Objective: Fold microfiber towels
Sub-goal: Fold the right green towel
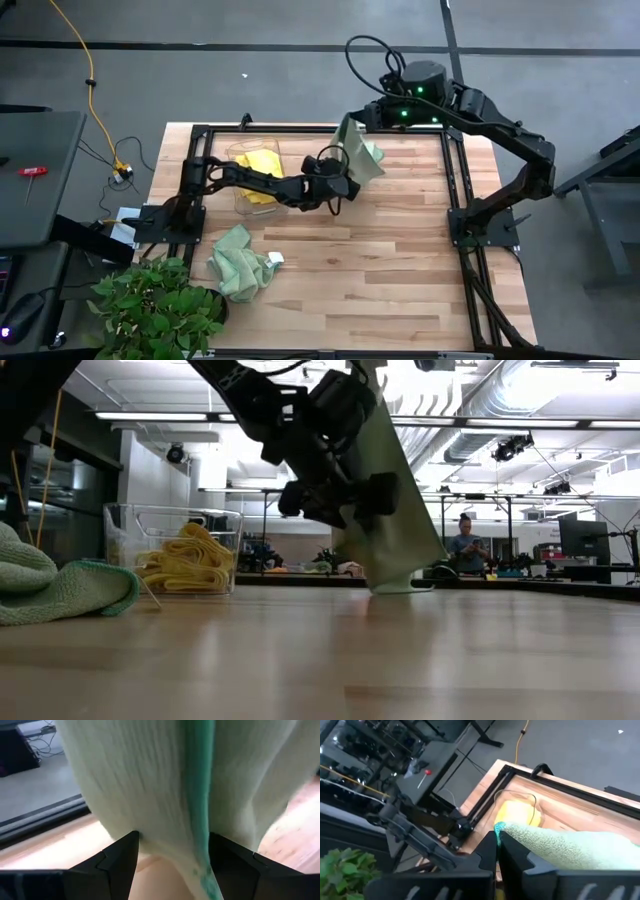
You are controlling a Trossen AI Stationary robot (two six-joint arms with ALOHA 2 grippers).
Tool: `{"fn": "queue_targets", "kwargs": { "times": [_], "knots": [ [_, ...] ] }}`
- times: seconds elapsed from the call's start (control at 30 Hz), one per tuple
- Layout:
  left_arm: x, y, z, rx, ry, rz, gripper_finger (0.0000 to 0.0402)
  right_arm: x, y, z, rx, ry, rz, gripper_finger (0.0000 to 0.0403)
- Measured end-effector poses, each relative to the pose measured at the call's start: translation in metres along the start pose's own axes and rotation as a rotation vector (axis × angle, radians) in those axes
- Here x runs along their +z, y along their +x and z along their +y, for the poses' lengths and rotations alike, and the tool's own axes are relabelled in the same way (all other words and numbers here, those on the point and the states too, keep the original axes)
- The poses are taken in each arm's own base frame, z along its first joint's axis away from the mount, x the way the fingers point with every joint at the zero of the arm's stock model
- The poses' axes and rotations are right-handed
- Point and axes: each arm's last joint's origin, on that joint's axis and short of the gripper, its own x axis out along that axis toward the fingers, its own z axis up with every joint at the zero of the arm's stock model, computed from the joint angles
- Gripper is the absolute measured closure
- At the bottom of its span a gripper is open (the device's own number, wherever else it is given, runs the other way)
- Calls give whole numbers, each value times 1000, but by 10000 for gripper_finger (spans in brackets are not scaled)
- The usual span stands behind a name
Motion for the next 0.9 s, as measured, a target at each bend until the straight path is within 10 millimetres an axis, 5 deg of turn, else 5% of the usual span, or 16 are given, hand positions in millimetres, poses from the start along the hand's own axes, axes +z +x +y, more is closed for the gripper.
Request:
{"fn": "queue_targets", "kwargs": {
  "times": [0.33,0.9],
  "knots": [
    [11,-7,7,35,10,-3,179,-4,-3,-4,-38,-71,43,403],
    [-12,-6,18,43,-60,223,228,0,-4,-9,-31,-116,43,403]
  ]
}}
